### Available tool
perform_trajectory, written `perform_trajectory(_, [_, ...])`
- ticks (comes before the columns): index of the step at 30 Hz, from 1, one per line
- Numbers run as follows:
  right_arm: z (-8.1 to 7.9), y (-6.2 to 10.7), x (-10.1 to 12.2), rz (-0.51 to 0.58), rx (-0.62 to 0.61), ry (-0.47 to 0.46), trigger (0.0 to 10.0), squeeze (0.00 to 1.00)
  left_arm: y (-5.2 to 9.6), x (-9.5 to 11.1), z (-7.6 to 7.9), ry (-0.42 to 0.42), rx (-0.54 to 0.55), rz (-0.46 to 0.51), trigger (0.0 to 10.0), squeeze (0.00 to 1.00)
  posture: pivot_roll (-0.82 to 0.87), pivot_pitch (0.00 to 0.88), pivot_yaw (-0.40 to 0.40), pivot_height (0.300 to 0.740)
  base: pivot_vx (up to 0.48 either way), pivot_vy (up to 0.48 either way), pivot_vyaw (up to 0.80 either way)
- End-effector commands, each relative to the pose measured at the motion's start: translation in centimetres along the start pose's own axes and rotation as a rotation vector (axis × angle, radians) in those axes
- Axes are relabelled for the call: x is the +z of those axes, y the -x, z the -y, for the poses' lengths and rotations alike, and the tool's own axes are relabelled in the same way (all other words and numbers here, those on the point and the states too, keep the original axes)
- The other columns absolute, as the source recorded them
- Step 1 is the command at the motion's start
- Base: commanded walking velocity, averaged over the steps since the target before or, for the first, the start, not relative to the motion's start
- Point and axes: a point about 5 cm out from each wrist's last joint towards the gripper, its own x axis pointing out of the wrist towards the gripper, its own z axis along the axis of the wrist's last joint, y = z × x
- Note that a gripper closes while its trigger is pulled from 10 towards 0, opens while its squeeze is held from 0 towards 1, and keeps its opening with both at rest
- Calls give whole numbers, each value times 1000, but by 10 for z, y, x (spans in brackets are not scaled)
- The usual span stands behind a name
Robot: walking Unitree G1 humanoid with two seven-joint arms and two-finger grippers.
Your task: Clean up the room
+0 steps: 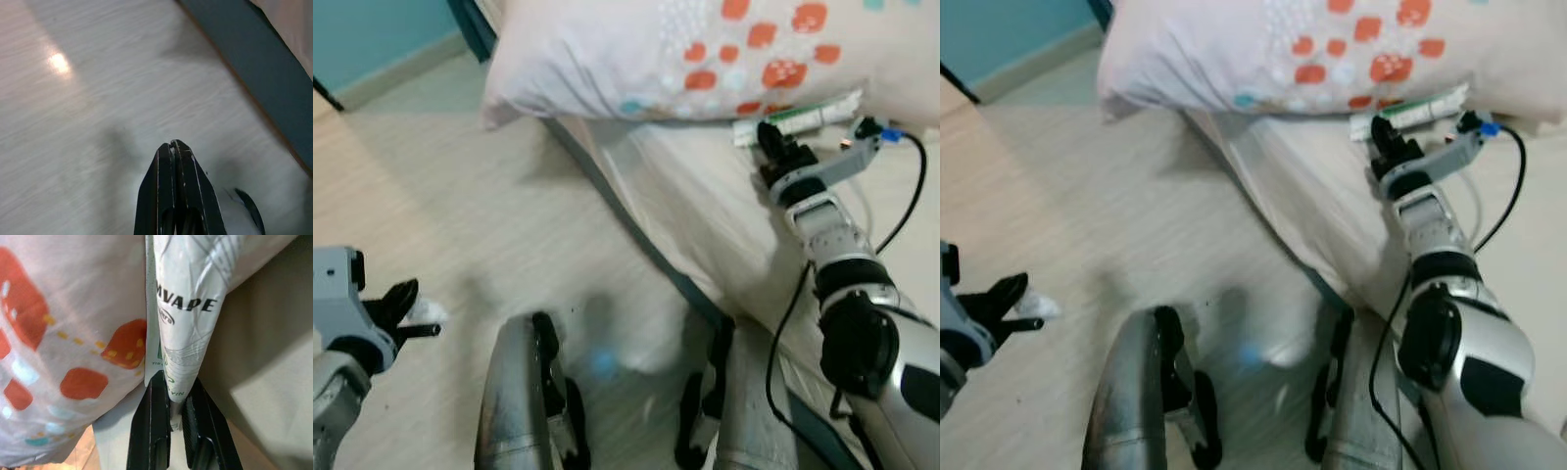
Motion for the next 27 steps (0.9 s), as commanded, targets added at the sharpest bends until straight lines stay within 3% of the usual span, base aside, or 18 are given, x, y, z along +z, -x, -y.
perform_trajectory(1, [13, 10, -4, -13, -29, 10, 0, 0, 2, -13, -3, 9, 21, -41, 10000, 0, 246, 460, 19, 480, 0, 0, 0])
perform_trajectory(3, [14, 16, -4, 4, 8, 30, 0, 0, -4, -13, 0, 21, 13, -23, 10000, 0, 233, 413, 13, 480, 0, 0, 0])
perform_trajectory(5, [11, 34, -16, 21, 45, 93, 0, 0, -27, -12, 6, 49, 5, 18, 10000, 0, 198, 306, 2, 480, 0, 0, 0])
perform_trajectory(6, [5, 44, -30, 19, 72, 73, 0, 0, -41, -10, 6, 57, 20, 37, 10000, 0, 174, 248, 6, 480, 0, 0, 0])
perform_trajectory(7, [0, 50, -38, 15, 87, 53, 0, 0, -50, -8, 6, 59, 30, 47, 10000, 0, 174, 248, 6, 480, 0, 0, 0])
perform_trajectory(9, [-2, 52, -43, 13, 97, 37, 0, 0, -55, -7, 6, 59, 37, 52, 10000, 0, 174, 248, 6, 480, 0, 0, 0])
perform_trajectory(10, [-6, 58, -59, -44, 120, 41, 0, 0, -64, -5, 5, 62, 50, 64, 10000, 0, 140, 184, 16, 480, 0, 0, 0])
perform_trajectory(12, [-14, 74, -85, -134, 161, 66, 0, 0, -76, 2, 3, 87, 70, 89, 10000, 0, 123, 134, 24, 480, 0, 0, 0])
perform_trajectory(14, [-17, 83, -95, -164, 180, 67, 0, 0, -86, 5, 3, 92, 86, 104, 10000, 0, 111, 103, 24, 485, 0, 0, 0])
perform_trajectory(19, [-20, 90, -92, -143, 149, 50, 0, 0, -99, 2, 6, 91, 110, 104, 10000, 0, 94, 64, 23, 505, 0, 0, 0])
perform_trajectory(21, [-23, 88, -90, -138, 146, 69, 0, 0, -106, -7, 10, 99, 122, 81, 10000, 0, 88, 41, 21, 515, 0, 0, 0])
perform_trajectory(23, [-28, 80, -93, -162, 170, 88, 0, 0, -110, -30, 14, 79, 145, -6, 10000, 0, 83, 11, 12, 529, -234, 0, 0])
perform_trajectory(27, [-29, 78, -95, -177, 178, 96, 0, 0, -111, -41, 14, 73, 152, -44, 10000, 0, 83, 7, 10, 544, -469, 0, 0])
